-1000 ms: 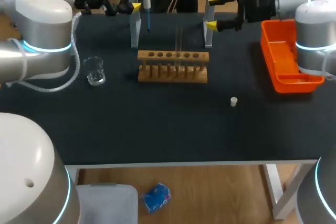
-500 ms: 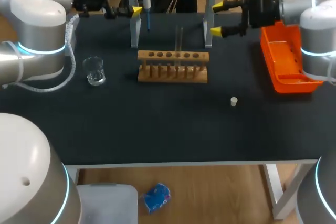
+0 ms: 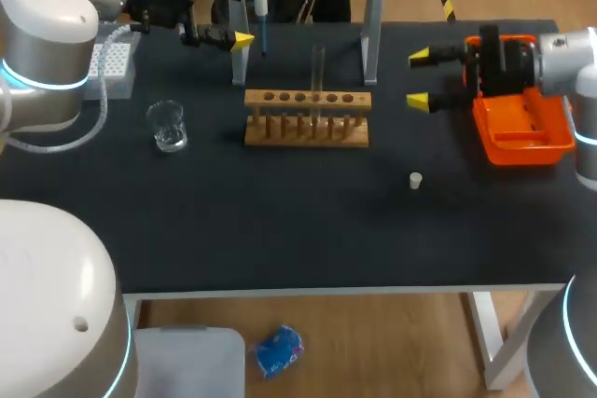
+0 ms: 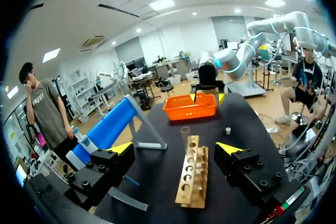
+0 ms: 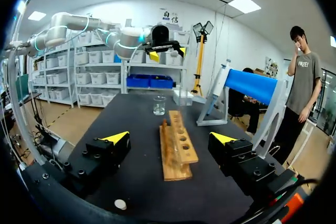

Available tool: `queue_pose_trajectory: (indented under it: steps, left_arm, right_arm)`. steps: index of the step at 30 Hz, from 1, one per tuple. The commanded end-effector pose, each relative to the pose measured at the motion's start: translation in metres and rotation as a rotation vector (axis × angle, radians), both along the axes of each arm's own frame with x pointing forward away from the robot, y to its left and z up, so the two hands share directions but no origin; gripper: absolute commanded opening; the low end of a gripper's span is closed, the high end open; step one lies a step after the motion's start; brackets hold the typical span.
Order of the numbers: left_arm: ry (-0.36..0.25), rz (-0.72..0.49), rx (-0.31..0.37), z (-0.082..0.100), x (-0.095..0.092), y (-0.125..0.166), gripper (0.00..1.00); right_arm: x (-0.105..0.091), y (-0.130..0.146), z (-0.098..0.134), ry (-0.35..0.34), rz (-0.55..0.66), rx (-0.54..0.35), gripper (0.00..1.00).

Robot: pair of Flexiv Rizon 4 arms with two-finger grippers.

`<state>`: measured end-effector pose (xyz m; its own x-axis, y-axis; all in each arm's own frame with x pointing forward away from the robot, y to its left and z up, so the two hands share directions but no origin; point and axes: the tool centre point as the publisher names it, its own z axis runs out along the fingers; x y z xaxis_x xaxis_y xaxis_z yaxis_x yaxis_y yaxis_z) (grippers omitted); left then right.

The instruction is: Invert the test tube, pick up the pipette, mount the tip to pipette, aspirate from beaker and dispense into the tube, eject the tip, return the pipette, and cap with the stopper.

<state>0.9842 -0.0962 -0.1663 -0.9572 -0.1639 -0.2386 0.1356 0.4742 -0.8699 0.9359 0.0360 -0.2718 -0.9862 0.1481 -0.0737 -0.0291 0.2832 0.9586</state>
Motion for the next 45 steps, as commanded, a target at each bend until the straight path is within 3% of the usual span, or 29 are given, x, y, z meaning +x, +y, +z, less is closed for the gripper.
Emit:
queue_pose_trajectory:
  steps: [1, 10, 18, 28, 45]
  left_arm:
    - [0.014, 0.002, 0.013, -0.011, -0.003, -0.008, 1.00]
    - [0.049, 0.038, 0.022, -0.037, -0.006, -0.014, 1.00]
    - [0.059, 0.069, -0.015, -0.050, -0.007, -0.021, 1.00]
    - [0.064, 0.079, -0.020, -0.053, -0.005, -0.029, 1.00]
    - [0.064, 0.079, -0.020, -0.053, -0.005, -0.029, 1.00]
  right_arm:
    - [-0.020, 0.003, -0.013, -0.001, -0.002, 0.001, 1.00]
    - [-0.038, 0.000, -0.035, 0.029, -0.006, -0.020, 1.00]
    - [-0.047, -0.005, -0.052, 0.050, -0.010, -0.037, 1.00]
    - [-0.059, -0.016, -0.061, 0.069, -0.008, -0.083, 1.00]
    - [-0.059, -0.016, -0.061, 0.069, -0.008, -0.083, 1.00]
